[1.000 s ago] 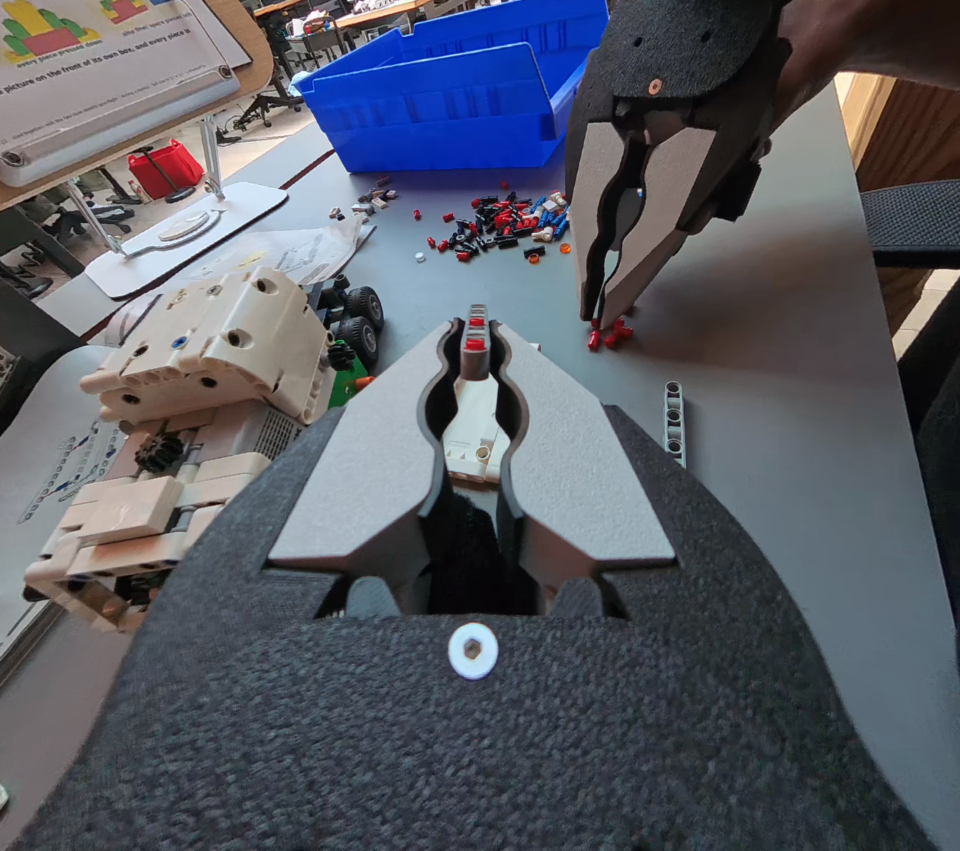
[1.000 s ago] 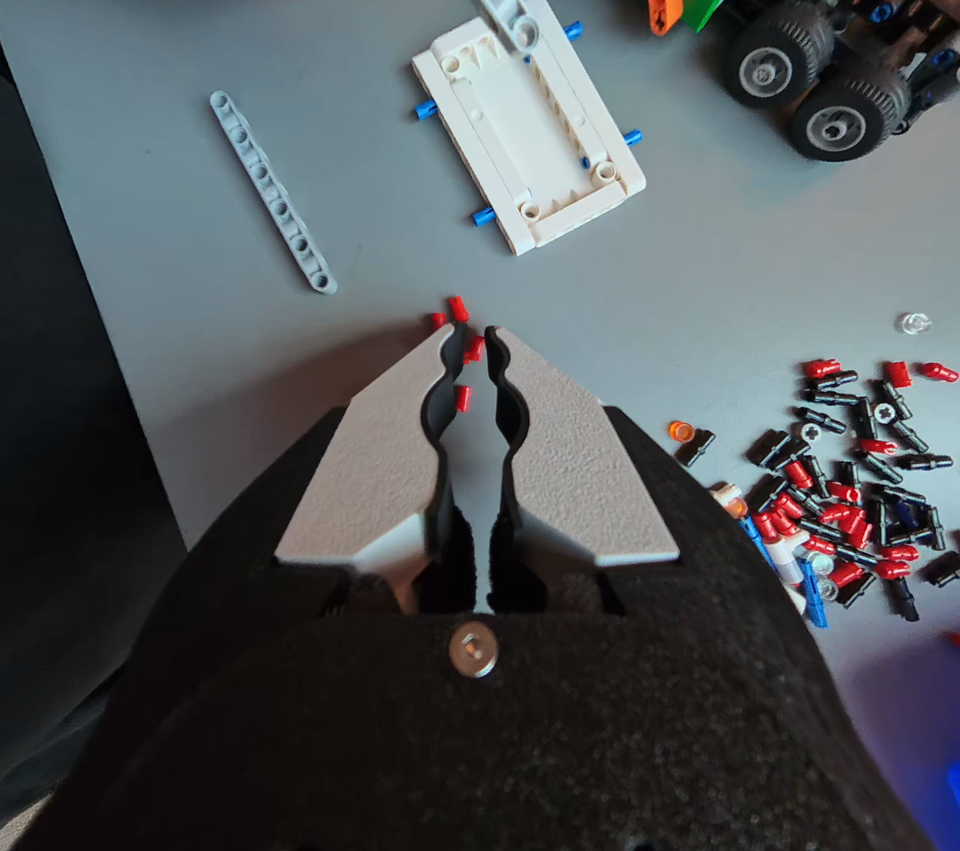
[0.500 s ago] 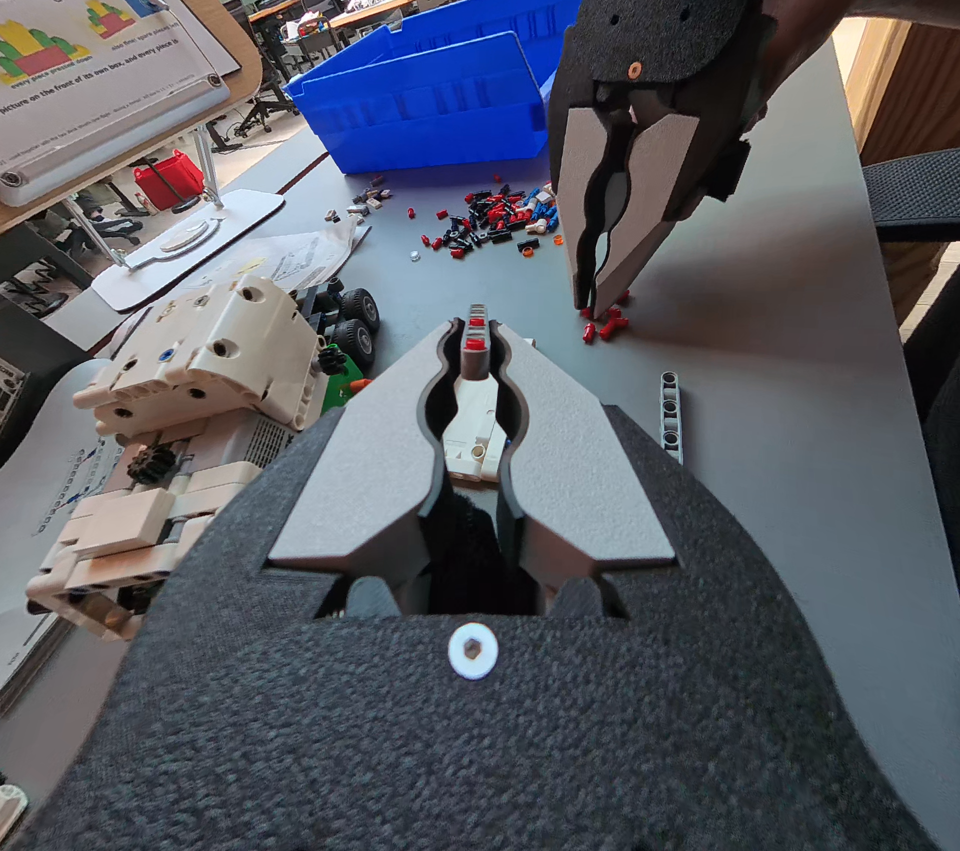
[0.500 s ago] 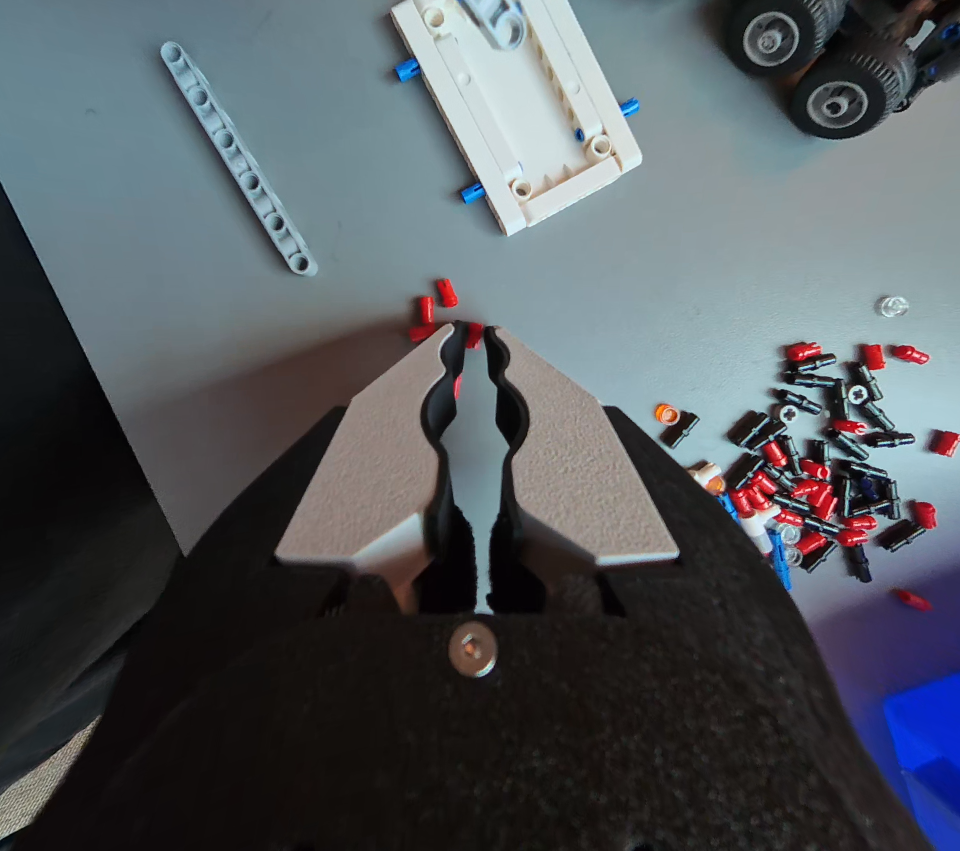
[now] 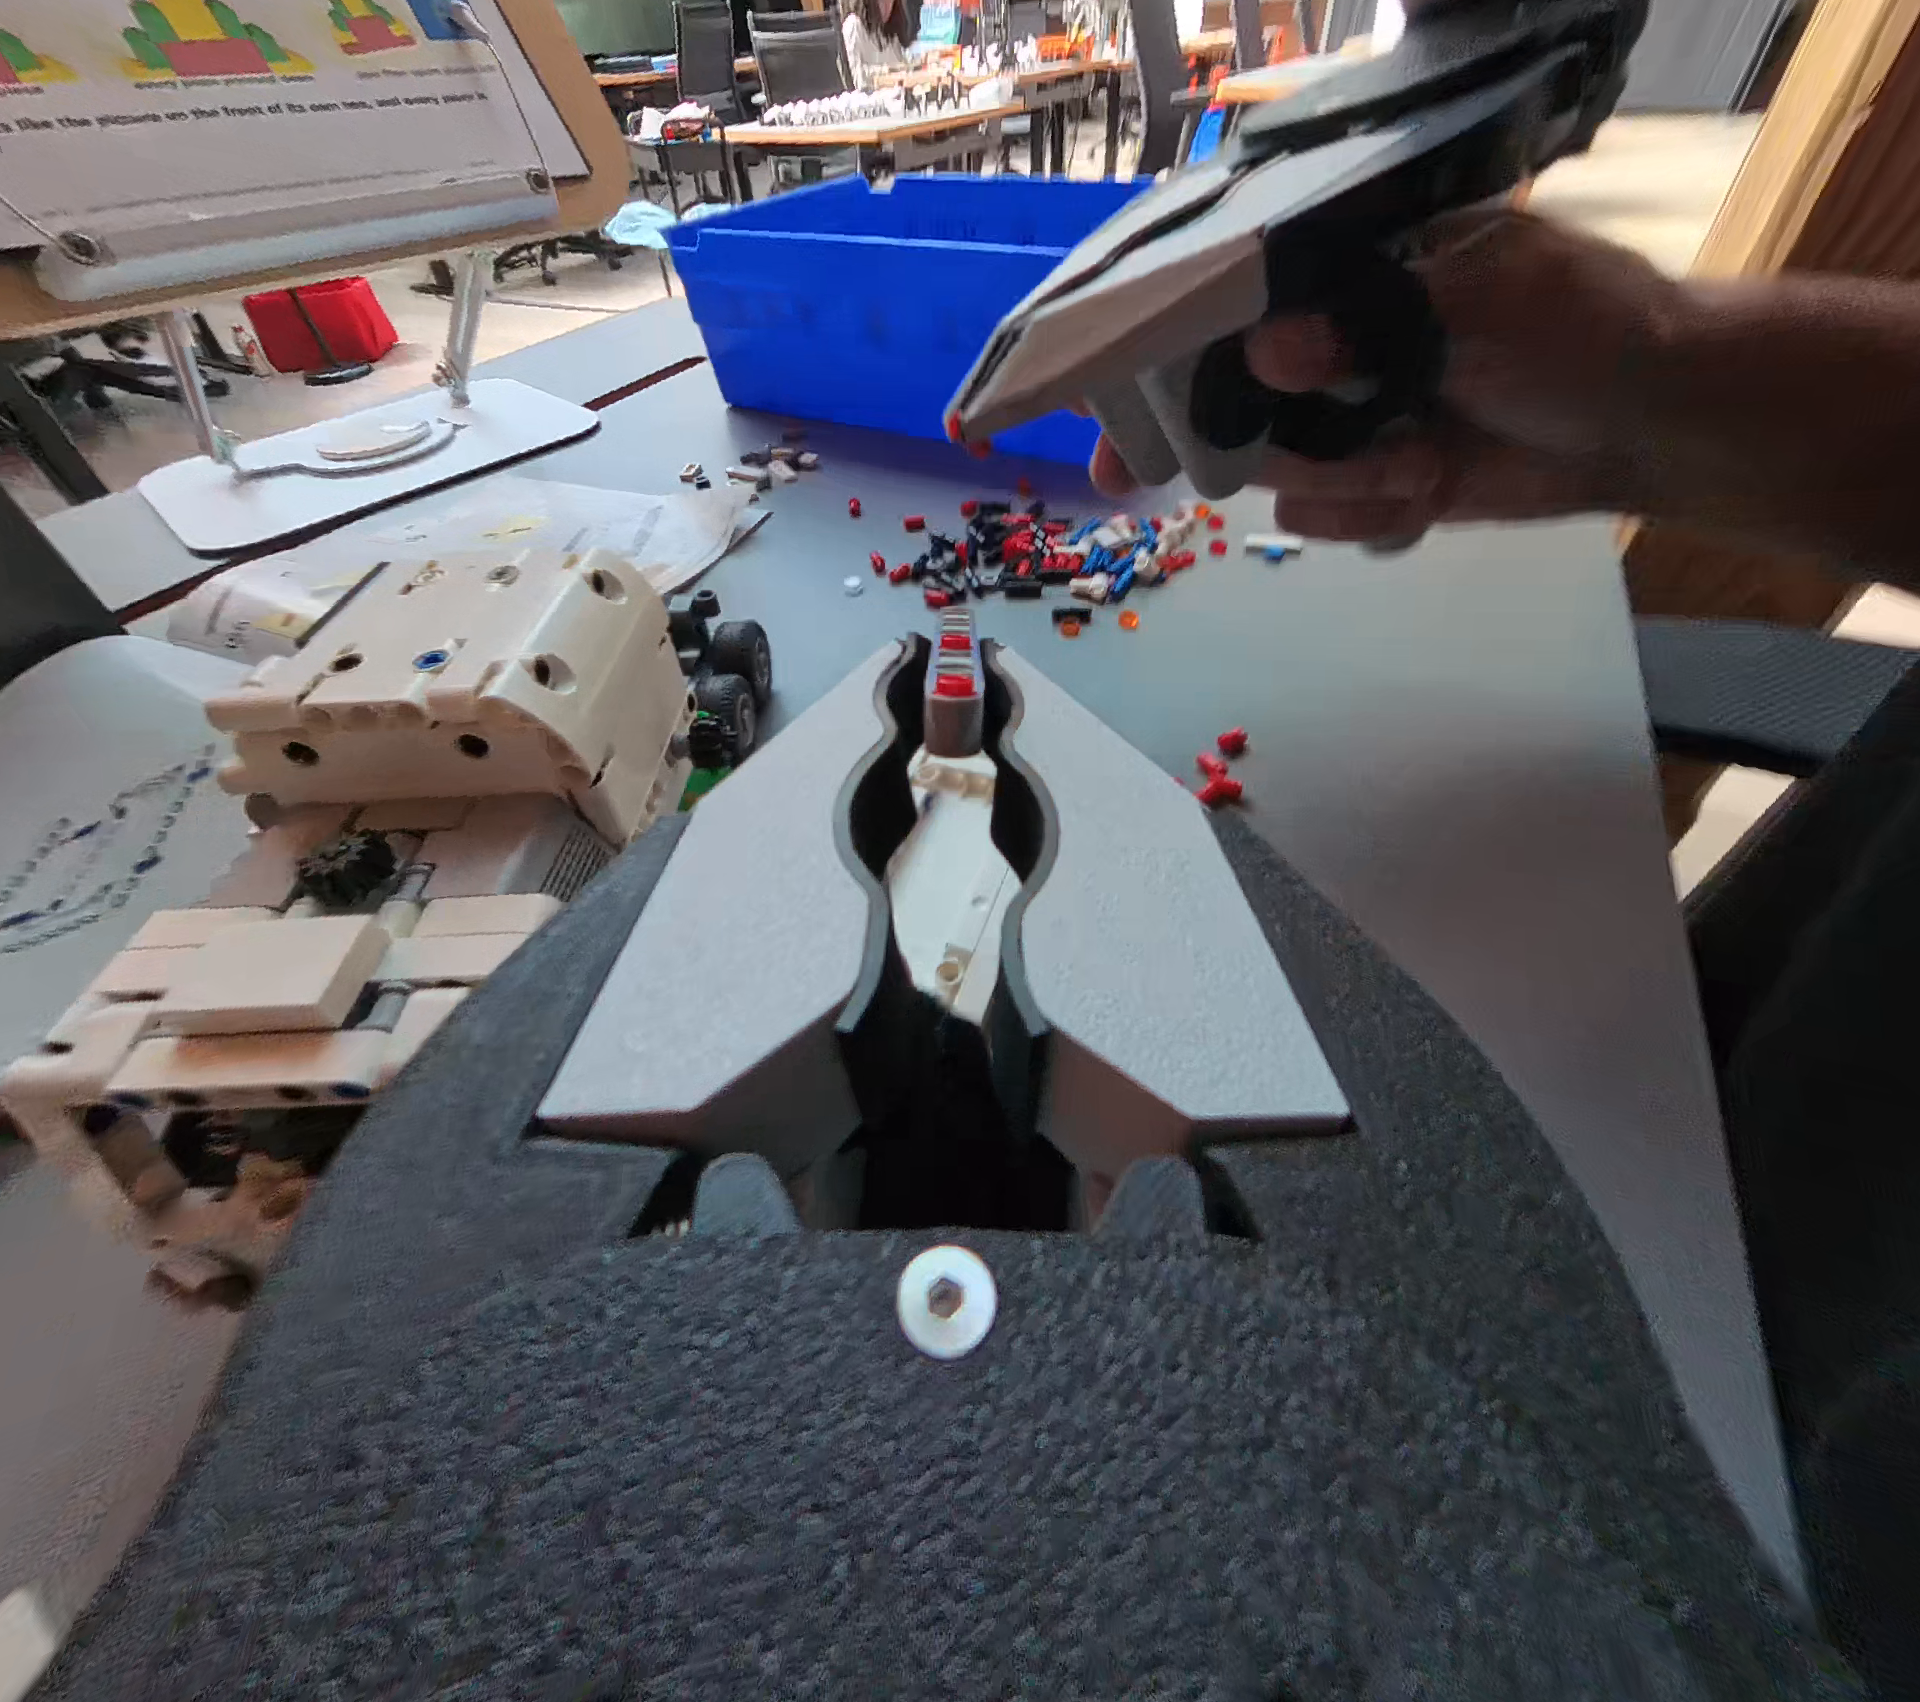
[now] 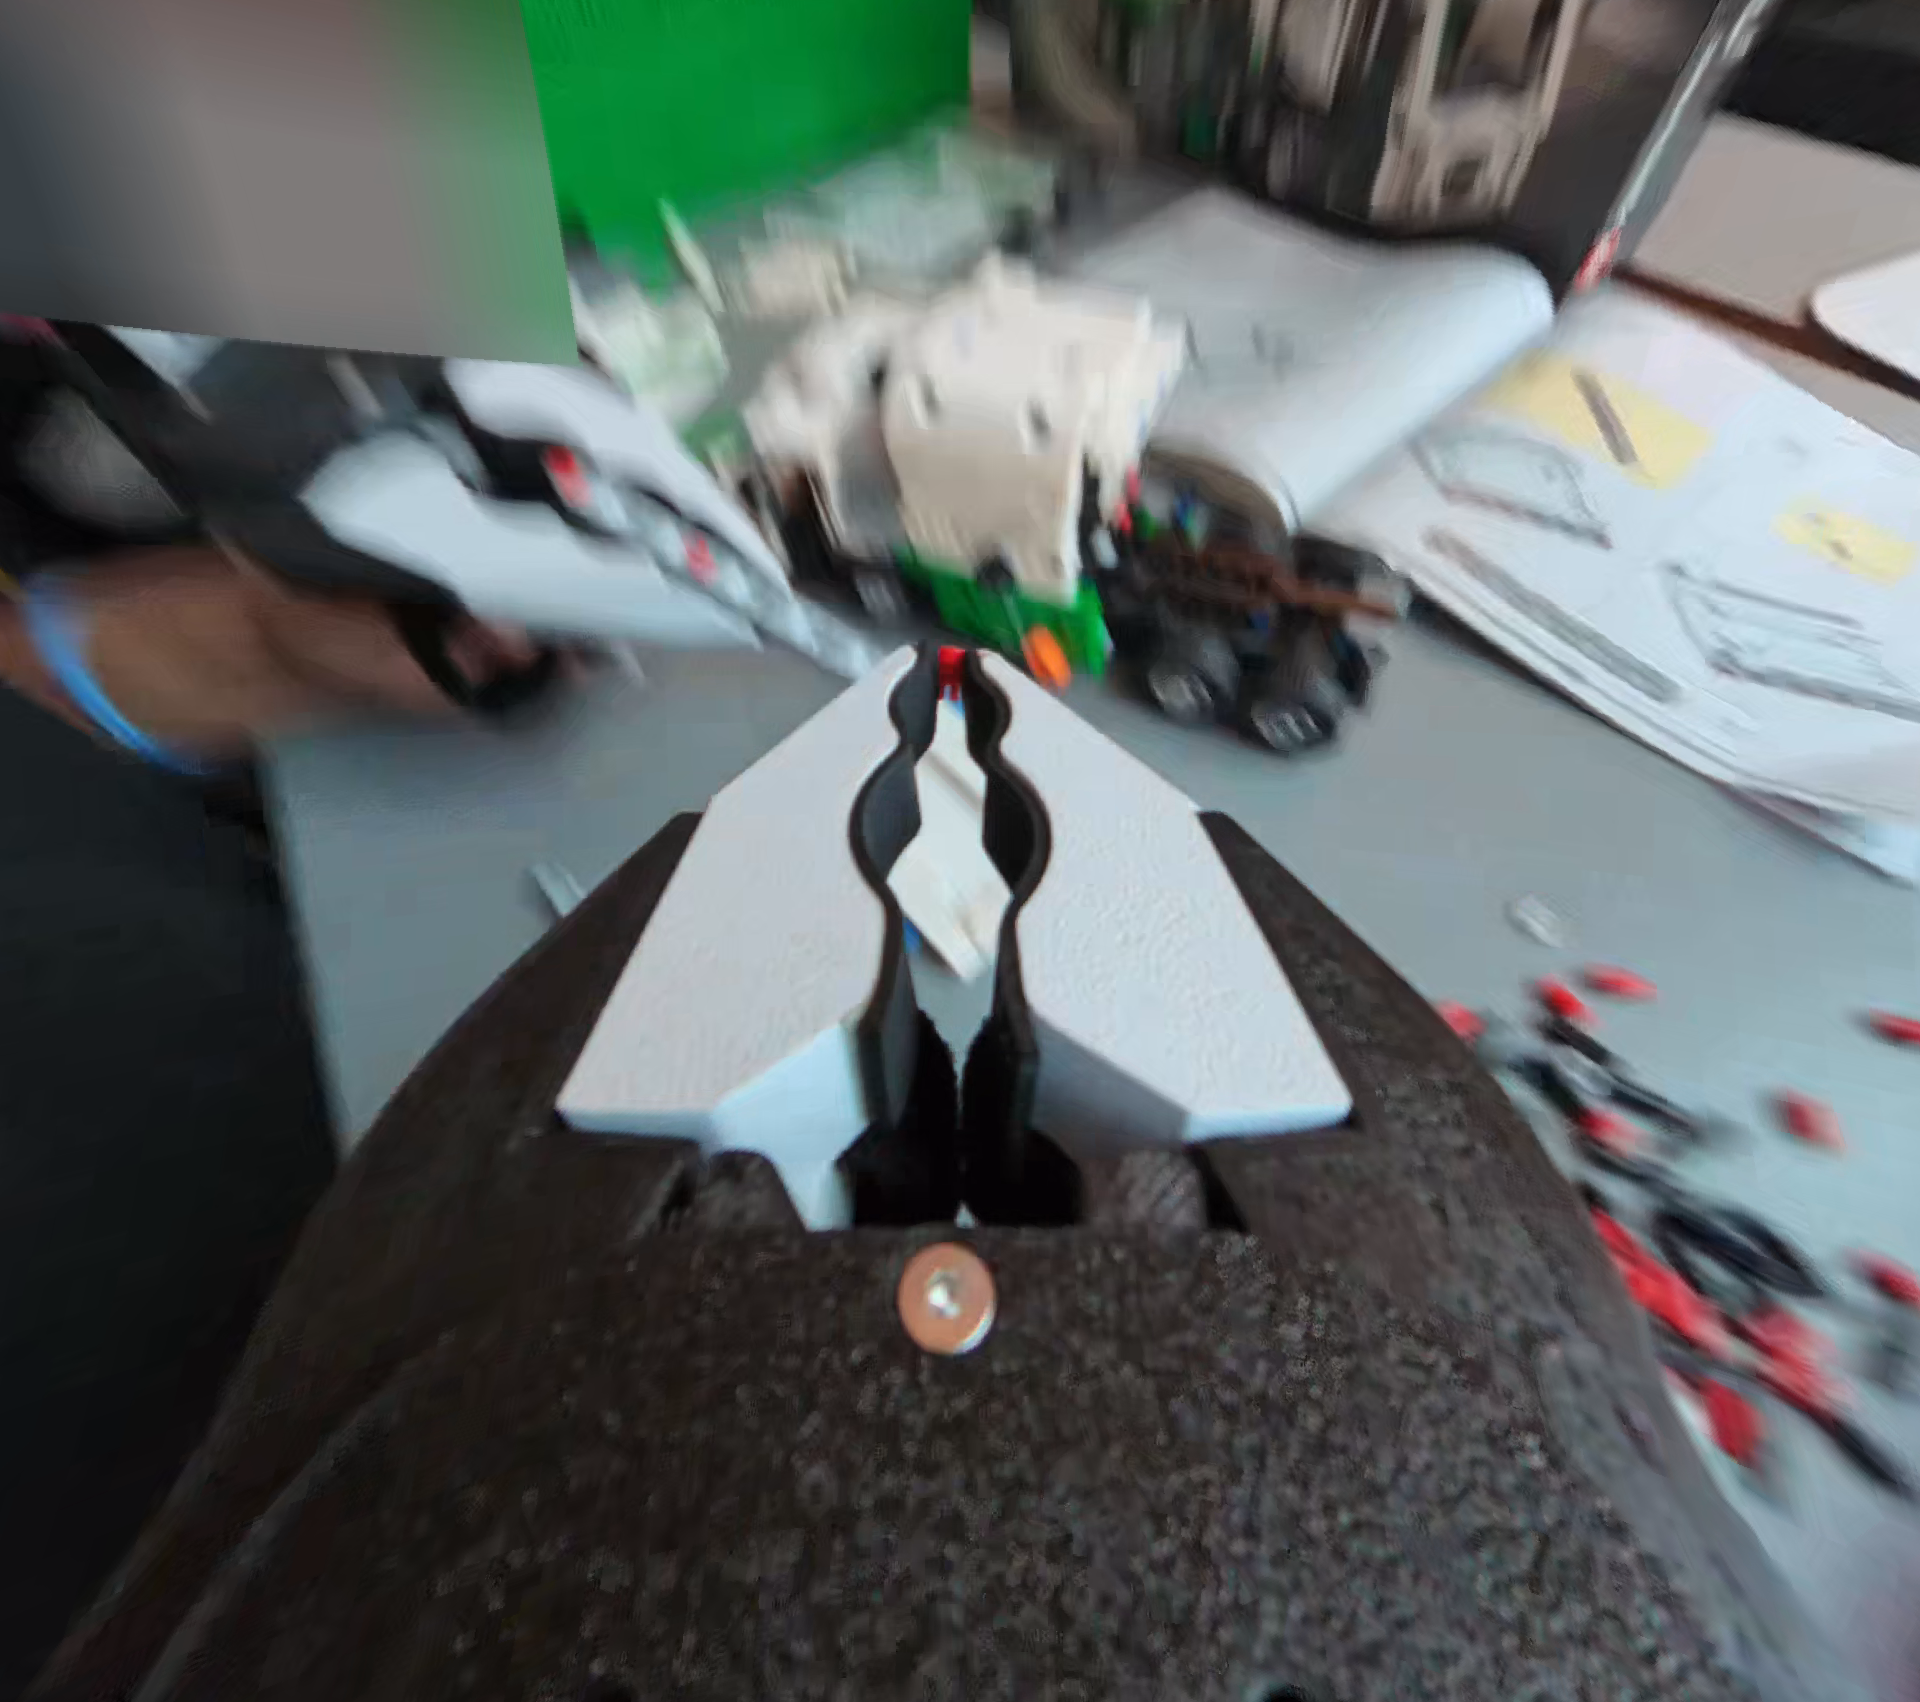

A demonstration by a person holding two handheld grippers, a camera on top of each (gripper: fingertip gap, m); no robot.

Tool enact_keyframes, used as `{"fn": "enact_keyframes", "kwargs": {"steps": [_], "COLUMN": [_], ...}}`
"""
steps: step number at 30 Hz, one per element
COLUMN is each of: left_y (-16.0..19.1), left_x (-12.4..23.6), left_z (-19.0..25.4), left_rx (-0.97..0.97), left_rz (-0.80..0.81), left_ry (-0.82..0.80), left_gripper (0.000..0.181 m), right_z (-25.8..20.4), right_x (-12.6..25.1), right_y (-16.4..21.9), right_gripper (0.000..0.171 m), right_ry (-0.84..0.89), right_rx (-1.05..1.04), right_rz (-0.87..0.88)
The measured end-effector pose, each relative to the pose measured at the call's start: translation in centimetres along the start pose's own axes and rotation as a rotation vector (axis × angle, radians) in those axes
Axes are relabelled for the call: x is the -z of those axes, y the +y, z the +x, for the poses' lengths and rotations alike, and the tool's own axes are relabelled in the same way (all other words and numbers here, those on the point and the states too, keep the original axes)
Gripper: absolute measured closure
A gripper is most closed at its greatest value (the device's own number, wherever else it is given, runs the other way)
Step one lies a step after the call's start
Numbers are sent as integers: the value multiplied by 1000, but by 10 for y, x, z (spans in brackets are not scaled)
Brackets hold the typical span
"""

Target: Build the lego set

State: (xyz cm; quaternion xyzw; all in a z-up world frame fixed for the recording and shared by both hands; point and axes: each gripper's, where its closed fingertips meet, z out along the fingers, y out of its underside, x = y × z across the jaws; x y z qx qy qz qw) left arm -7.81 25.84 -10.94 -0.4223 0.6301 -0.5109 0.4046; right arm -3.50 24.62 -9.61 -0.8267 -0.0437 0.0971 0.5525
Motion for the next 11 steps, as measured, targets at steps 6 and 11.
{"fn": "enact_keyframes", "kwargs": {"steps": [6,11], "left_y": [-28,-29], "left_x": [2,2], "left_z": [1,1], "left_rx": [263,196], "left_rz": [140,91], "left_ry": [22,-80], "left_gripper": [175,175], "right_z": [-33,-42], "right_x": [-19,-20], "right_y": [-38,-34], "right_gripper": [168,168], "right_ry": [-136,-50], "right_rx": [-416,-320], "right_rz": [424,425]}}
